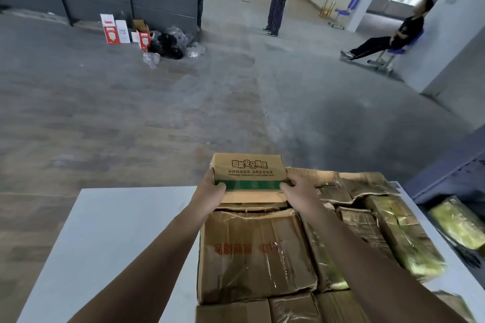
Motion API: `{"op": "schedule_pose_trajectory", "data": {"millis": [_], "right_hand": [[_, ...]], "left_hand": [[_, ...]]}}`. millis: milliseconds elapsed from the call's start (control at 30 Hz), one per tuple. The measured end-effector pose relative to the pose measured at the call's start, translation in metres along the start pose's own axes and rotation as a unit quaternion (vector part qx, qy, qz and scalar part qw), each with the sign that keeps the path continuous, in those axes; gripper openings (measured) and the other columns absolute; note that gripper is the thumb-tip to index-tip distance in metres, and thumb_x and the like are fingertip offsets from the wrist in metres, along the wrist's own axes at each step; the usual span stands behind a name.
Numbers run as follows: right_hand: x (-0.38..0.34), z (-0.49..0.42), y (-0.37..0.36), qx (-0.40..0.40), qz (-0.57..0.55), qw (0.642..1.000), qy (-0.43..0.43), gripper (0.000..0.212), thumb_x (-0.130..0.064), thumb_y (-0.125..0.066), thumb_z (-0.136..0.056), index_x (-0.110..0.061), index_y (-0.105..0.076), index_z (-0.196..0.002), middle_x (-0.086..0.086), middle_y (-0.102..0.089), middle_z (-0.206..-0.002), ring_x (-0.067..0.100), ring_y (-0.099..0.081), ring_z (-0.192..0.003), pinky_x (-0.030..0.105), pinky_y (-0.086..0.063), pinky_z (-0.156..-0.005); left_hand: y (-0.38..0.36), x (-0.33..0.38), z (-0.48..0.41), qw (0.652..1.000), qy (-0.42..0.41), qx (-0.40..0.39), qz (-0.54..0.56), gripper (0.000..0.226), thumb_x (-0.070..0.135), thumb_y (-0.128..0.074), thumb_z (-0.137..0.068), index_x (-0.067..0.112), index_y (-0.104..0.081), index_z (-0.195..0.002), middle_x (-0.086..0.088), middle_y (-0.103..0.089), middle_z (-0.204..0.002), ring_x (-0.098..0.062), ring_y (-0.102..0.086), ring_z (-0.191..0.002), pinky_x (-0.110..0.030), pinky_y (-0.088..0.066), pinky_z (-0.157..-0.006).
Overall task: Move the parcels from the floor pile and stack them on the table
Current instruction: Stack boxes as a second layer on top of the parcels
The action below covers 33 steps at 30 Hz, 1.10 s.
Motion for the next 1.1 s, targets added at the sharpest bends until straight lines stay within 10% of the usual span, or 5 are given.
{"op": "schedule_pose_trajectory", "data": {"millis": [233,500,733,967,1100], "right_hand": [[0.003,0.001,-0.014,-0.014,0.008,0.999,0.028,0.045,-0.016,-0.049,-0.097,-0.025,-0.044,-0.14,-0.006,-0.065,-0.099,0.005,-0.048,-0.053,0.013,-0.036,-0.043],[0.005,0.015,-0.012,-0.033,0.056,0.996,0.068,0.057,-0.015,-0.052,-0.092,-0.025,-0.035,-0.146,-0.005,-0.047,-0.134,0.019,-0.055,-0.112,0.041,-0.051,-0.096],[0.001,0.046,0.003,-0.011,0.053,0.991,0.122,0.054,-0.019,-0.05,-0.095,-0.019,-0.035,-0.147,0.002,-0.041,-0.146,0.02,-0.049,-0.124,0.041,-0.046,-0.104],[-0.012,0.107,-0.007,-0.055,-0.006,0.977,0.206,0.048,-0.022,-0.049,-0.099,-0.02,-0.038,-0.146,-0.001,-0.044,-0.145,0.01,-0.059,-0.091,0.016,-0.046,-0.066],[-0.027,0.152,-0.039,-0.118,-0.054,0.961,0.246,0.041,-0.019,-0.05,-0.098,-0.017,-0.048,-0.139,0.0,-0.053,-0.138,0.017,-0.054,-0.122,0.025,-0.042,-0.095]], "left_hand": [[0.002,-0.016,-0.005,1.0,-0.012,0.026,0.004,0.046,0.017,-0.033,-0.099,0.037,-0.035,-0.141,0.006,-0.059,-0.122,-0.019,-0.057,-0.102,-0.038,-0.047,-0.085],[-0.004,-0.02,0.0,0.996,0.038,0.063,-0.045,0.044,0.032,-0.028,-0.103,0.019,-0.028,-0.146,-0.006,-0.056,-0.129,-0.024,-0.058,-0.103,-0.041,-0.049,-0.088],[-0.005,-0.018,0.05,0.983,0.059,0.152,-0.079,0.05,0.032,-0.029,-0.104,0.012,-0.025,-0.15,-0.015,-0.042,-0.147,-0.034,-0.044,-0.129,-0.04,-0.038,-0.099],[-0.013,-0.035,0.149,0.97,0.037,0.229,-0.069,0.048,0.032,-0.033,-0.102,0.013,-0.033,-0.145,-0.014,-0.045,-0.143,-0.03,-0.046,-0.126,-0.035,-0.036,-0.099],[0.006,-0.062,0.224,0.952,0.045,0.296,-0.058,0.046,0.033,-0.036,-0.102,0.013,-0.035,-0.144,-0.013,-0.042,-0.146,-0.029,-0.044,-0.13,-0.032,-0.036,-0.098]]}}
Point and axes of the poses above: each hand's wrist, its own z-axis away from the middle knuckle, its own y-axis out of the back of the hand, x = y × z, the point moved 3 cm from there along -z, towards the middle knuckle
